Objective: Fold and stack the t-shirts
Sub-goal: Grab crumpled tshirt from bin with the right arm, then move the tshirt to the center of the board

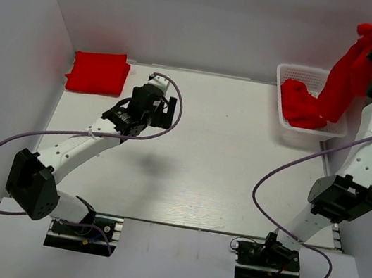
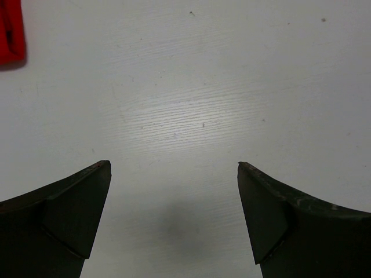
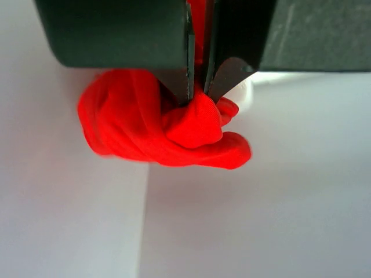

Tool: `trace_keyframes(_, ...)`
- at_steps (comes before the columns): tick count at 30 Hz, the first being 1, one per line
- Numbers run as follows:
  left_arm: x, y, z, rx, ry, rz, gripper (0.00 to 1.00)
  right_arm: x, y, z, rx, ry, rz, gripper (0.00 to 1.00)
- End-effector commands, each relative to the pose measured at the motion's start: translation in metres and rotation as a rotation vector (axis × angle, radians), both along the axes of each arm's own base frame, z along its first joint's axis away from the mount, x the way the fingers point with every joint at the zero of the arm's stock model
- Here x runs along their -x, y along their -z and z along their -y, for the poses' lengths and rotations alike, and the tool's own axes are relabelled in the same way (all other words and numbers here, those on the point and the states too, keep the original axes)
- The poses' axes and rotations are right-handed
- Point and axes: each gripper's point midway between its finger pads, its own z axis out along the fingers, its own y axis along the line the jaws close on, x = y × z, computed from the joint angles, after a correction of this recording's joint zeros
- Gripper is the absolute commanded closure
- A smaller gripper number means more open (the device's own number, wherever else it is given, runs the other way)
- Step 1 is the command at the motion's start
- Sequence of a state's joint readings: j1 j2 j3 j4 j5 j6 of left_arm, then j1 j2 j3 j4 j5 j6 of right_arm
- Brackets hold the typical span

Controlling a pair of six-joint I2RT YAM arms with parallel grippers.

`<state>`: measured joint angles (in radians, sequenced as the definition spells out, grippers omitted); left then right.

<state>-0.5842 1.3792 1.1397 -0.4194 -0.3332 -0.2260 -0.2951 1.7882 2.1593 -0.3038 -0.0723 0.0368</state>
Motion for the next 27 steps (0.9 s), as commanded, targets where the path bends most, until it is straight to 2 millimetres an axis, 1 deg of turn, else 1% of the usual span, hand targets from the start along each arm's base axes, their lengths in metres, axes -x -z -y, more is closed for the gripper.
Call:
trace_keyframes(1, 0.007, -0.030, -0.010, 0.054, -0.040, 0.064, 0.00, 0.026, -0.087, -0.027, 0.023, -0.103, 0.242, 1.00)
trace_keyframes(3, 0.009, -0.031, -0.011, 0.067, -0.046, 0.065, 0.00, 0.033, -0.109, -0.042, 0.034, -0.177, 0.311, 1.00)
trace_keyframes(4, 0.012, -0.031, -0.015, 0.070, -0.059, 0.064, 0.00, 0.046, -0.130, -0.054, 0.034, -0.219, 0.364, 1.00)
trace_keyframes(6, 0.016, -0.035, -0.017, 0.086, -0.064, 0.074, 0.00, 0.057, -0.150, -0.072, 0.031, -0.306, 0.419, 1.00)
trace_keyframes(7, 0.016, -0.035, -0.018, 0.090, -0.076, 0.076, 0.00, 0.067, -0.160, -0.085, 0.039, -0.368, 0.444, 1.00)
trace_keyframes(8, 0.020, -0.034, -0.021, 0.086, -0.076, 0.071, 0.00, 0.077, -0.167, -0.100, -0.006, -0.443, 0.455, 1.00)
trace_keyframes(9, 0.021, -0.038, -0.023, 0.096, -0.089, 0.083, 0.00, 0.087, -0.180, -0.110, 0.017, -0.491, 0.506, 1.00)
trace_keyframes(10, 0.021, -0.034, -0.026, 0.094, -0.105, 0.077, 0.00, 0.098, -0.179, -0.131, -0.024, -0.612, 0.486, 1.00)
trace_keyframes(11, 0.024, -0.035, -0.027, 0.098, -0.110, 0.071, 0.00, 0.107, -0.182, -0.140, -0.037, -0.660, 0.488, 1.00)
trace_keyframes(12, 0.027, -0.030, -0.031, 0.077, -0.122, 0.056, 0.00, 0.113, -0.184, -0.151, -0.029, -0.719, 0.502, 1.00)
trace_keyframes(13, 0.028, -0.035, -0.033, 0.095, -0.141, 0.060, 0.00, 0.125, -0.183, -0.168, -0.048, -0.825, 0.488, 1.00)
trace_keyframes(15, 0.032, -0.038, -0.039, 0.092, -0.176, 0.041, 0.00, 0.139, -0.174, -0.196, -0.081, -0.978, 0.440, 1.00)
trace_keyframes(16, 0.035, -0.035, -0.041, 0.081, -0.177, 0.027, 0.00, 0.147, -0.167, -0.206, -0.076, -1.040, 0.403, 1.00)
trace_keyframes(17, 0.037, -0.041, -0.042, 0.095, -0.184, 0.029, 0.00, 0.151, -0.162, -0.213, -0.087, -1.067, 0.385, 1.00)
trace_keyframes(18, 0.040, -0.038, -0.043, 0.092, -0.190, 0.013, 0.00, 0.147, -0.144, -0.219, -0.061, -1.100, 0.346, 1.00)
trace_keyframes(19, 0.044, -0.036, -0.046, 0.077, -0.190, -0.006, 0.00, 0.148, -0.133, -0.231, -0.075, -1.125, 0.326, 1.00)
trace_keyframes(20, 0.047, -0.037, -0.047, 0.086, -0.199, -0.011, 0.00, 0.146, -0.118, -0.242, -0.130, -1.139, 0.256, 1.00)
trace_keyframes(21, 0.050, -0.038, -0.049, 0.100, -0.208, -0.013, 0.00, 0.150, -0.114, -0.254, -0.020, -1.122, 0.303, 1.00)
trace_keyframes(22, 0.054, -0.034, -0.051, 0.092, -0.214, -0.033, 0.00, 0.141, -0.090, -0.259, -0.060, -1.111, 0.230, 1.00)
trace_keyframes(23, 0.058, -0.036, -0.052, 0.105, -0.224, -0.035, 0.00, 0.144, -0.076, -0.281, -0.035, -1.150, 0.211, 1.00)
trace_keyframes(24, 0.061, -0.039, -0.056, 0.112, -0.236, -0.028, 0.00, 0.140, -0.054, -0.294, -0.027, -1.157, 0.184, 1.00)
trace_keyframes(25, 0.064, -0.036, -0.058, 0.098, -0.237, -0.045, 0.00, 0.139, -0.034, -0.301, -0.036, -1.168, 0.126, 1.00)
trace_keyframes(26, 0.066, -0.041, -0.059, 0.120, -0.243, -0.033, 0.00, 0.145, -0.018, -0.325, -0.058, -1.218, 0.078, 1.00)
trace_keyframes(27, 0.069, -0.038, -0.062, 0.121, -0.261, -0.038, 0.00, 0.137, 0.028, -0.334, -0.098, -1.224, -0.025, 1.00)
